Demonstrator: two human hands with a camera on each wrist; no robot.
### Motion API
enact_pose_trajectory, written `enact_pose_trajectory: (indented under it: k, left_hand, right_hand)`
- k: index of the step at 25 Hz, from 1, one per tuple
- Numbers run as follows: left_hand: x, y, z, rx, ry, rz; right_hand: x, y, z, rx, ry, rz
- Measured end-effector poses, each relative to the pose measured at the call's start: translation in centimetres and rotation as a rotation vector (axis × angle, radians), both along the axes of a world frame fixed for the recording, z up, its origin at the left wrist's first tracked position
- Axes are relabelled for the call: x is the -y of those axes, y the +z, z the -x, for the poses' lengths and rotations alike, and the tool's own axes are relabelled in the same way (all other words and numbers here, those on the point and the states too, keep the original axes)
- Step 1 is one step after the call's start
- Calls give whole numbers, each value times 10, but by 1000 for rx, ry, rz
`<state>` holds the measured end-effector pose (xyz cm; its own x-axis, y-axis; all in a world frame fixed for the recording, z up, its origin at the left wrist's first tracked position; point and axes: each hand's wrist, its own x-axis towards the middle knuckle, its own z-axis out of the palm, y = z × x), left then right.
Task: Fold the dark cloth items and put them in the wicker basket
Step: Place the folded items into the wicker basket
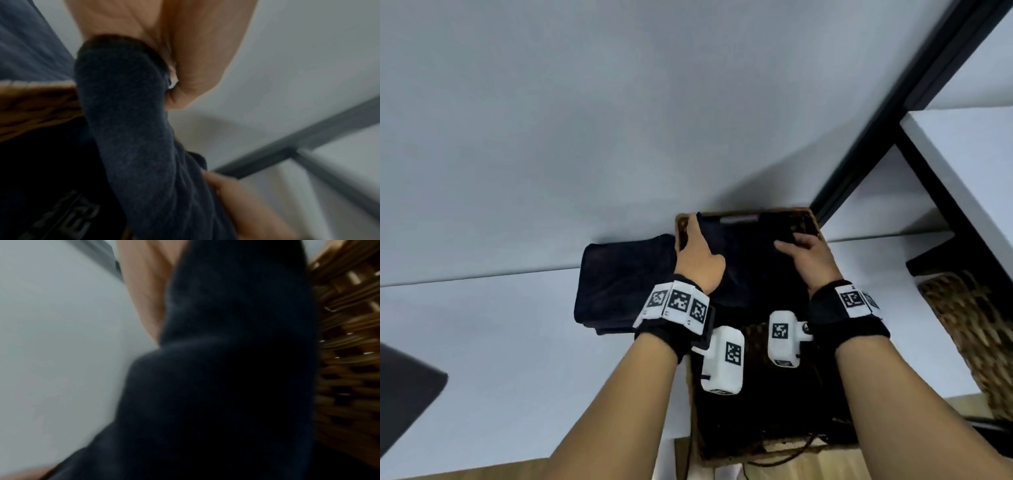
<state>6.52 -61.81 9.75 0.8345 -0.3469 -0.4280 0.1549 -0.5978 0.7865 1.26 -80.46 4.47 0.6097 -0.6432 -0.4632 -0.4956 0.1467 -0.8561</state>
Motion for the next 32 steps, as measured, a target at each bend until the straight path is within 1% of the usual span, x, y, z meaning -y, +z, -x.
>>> enact_pose_trajectory:
  k: [2, 4, 6, 7, 8, 9, 10, 11, 12, 13, 14, 16, 17, 18, 19, 20, 21, 22, 23, 24, 25, 26, 27, 28, 29, 30, 32]
  left_hand:
    - [16, -26, 9, 8, -21, -206]
    - [28, -44, 14, 38, -8, -368]
    - [32, -60, 15, 152, -19, -479]
    - [33, -69, 17, 189, -75, -524]
    - [34, -78, 21, 188, -170, -568]
    - [35, -86, 24, 147, -271, -612]
    - [36, -93, 28, 76, -342, -646]
    - [36, -98, 29, -10, -376, -665]
    - [36, -103, 28, -86, -387, -676]
    - [35, -106, 27, -132, -382, -678]
    - [35, -107, 24, -141, -366, -663]
    - [32, -98, 21, -65, -283, -549]
    - [28, -87, 17, -5, -218, -438]
    - [21, -75, 11, 38, -153, -301]
    - [11, -61, 5, 53, -68, -136]
    - [-9, -45, -6, 42, 40, 36]
    - [-25, -34, -16, 53, 156, 168]
    - [-49, -26, -30, 103, 283, 221]
    - [-75, -23, -43, 172, 368, 174]
    - [-101, -25, -55, 206, 405, 24]
    - [-125, -30, -62, 176, 410, -166]
    - [-144, -38, -67, 91, 368, -339]
    - [-155, -48, -67, -15, 310, -437]
    - [-164, -56, -65, -108, 263, -468]
    - [-168, -60, -63, -154, 232, -458]
    - [-171, -63, -61, -167, 225, -435]
    - [-174, -61, -63, -160, 245, -425]
  right_hand:
    - [6, -30, -6, -75, 73, 102]
    - [8, -62, -14, -120, 162, 133]
    - [4, -87, -21, -146, 248, 112]
    - [-1, -93, -24, -160, 293, 105]
    - [-6, -99, -25, -176, 332, 118]
    - [-10, -102, -27, -177, 350, 158]
    - [-13, -101, -26, -160, 331, 236]
    - [-15, -99, -24, -125, 284, 357]
    - [-17, -98, -21, -74, 247, 509]
    - [-18, -100, -18, -40, 258, 627]
    - [-17, -103, -15, -40, 319, 676]
    - [-17, -105, -11, -157, 482, 622]
    - [-17, -101, -12, -189, 497, 602]
    - [-18, -92, -15, -158, 444, 609]
    - [-22, -78, -19, -68, 344, 616]
    - [-36, -56, -25, 71, 247, 607]
    - [-49, -36, -29, 188, 197, 562]
    - [-71, -14, -39, 283, 223, 503]
    - [-96, 4, -46, 324, 308, 460]
    - [-122, 13, -55, 312, 428, 441]
    - [-147, 16, -63, 262, 553, 440]
    - [-168, 15, -70, 186, 669, 444]
    - [-182, 11, -75, 97, 764, 451]
    - [-195, 5, -78, 11, 837, 462]
    - [-203, -1, -82, -71, 886, 473]
    - [-207, -5, -82, -144, 913, 487]
    - [-209, -12, -84, -241, 905, 509]
